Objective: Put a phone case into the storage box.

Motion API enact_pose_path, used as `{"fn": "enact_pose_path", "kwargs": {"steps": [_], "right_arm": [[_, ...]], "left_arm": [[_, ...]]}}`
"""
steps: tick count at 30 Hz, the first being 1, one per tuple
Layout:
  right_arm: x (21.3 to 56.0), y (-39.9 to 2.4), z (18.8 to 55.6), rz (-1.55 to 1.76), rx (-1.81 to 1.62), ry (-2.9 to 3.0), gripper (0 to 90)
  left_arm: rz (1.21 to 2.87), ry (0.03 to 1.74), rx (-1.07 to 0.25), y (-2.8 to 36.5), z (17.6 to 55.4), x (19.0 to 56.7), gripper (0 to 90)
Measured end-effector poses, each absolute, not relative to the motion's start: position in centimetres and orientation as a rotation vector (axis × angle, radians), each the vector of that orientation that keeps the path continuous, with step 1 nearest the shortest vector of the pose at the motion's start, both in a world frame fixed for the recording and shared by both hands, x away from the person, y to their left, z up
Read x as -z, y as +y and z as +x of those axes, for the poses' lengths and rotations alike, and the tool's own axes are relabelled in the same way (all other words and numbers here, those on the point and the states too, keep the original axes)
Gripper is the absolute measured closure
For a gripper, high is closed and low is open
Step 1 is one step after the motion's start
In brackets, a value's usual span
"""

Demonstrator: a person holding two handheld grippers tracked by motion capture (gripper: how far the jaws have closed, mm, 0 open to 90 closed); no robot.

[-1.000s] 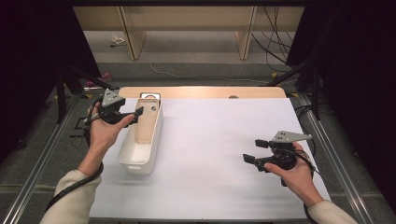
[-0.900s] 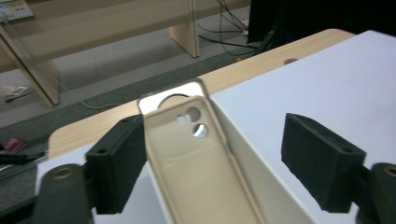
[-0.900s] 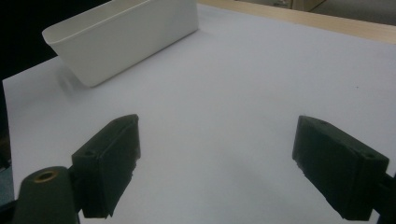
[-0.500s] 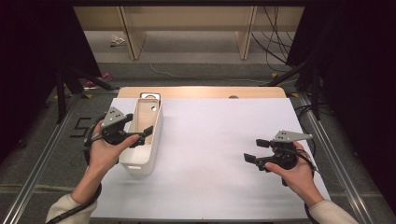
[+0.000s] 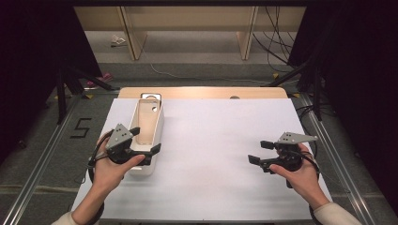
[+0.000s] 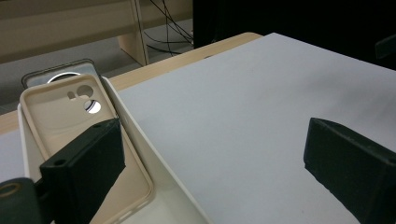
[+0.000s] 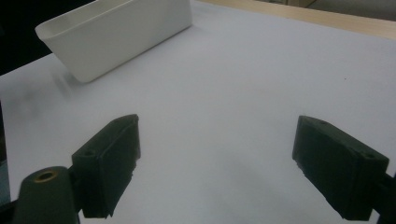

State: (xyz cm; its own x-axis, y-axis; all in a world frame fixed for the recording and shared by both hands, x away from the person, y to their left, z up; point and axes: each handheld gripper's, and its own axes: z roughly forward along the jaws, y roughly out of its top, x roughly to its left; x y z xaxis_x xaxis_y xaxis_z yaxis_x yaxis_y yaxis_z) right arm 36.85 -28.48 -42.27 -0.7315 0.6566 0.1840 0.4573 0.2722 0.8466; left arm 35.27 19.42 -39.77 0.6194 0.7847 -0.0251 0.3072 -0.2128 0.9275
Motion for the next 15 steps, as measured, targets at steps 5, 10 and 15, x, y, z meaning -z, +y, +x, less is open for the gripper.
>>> {"fn": "enact_pose_path", "kwargs": {"steps": [5, 10, 15], "right_arm": [[42.3, -28.6, 36.8, 1.041, -1.441, 2.343, 16.0], [42.3, -28.5, 36.7, 1.04, -1.439, 2.345, 15.9], [42.4, -28.4, 36.7, 1.034, -1.44, 2.349, 16.0]], "left_arm": [[1.803, 0.86, -0.575, 19.1, 34.5, 40.4, 4.0], [1.803, 0.847, -0.59, 18.7, 34.0, 40.8, 3.4], [1.809, 0.834, -0.607, 18.4, 33.7, 41.0, 2.9]]}}
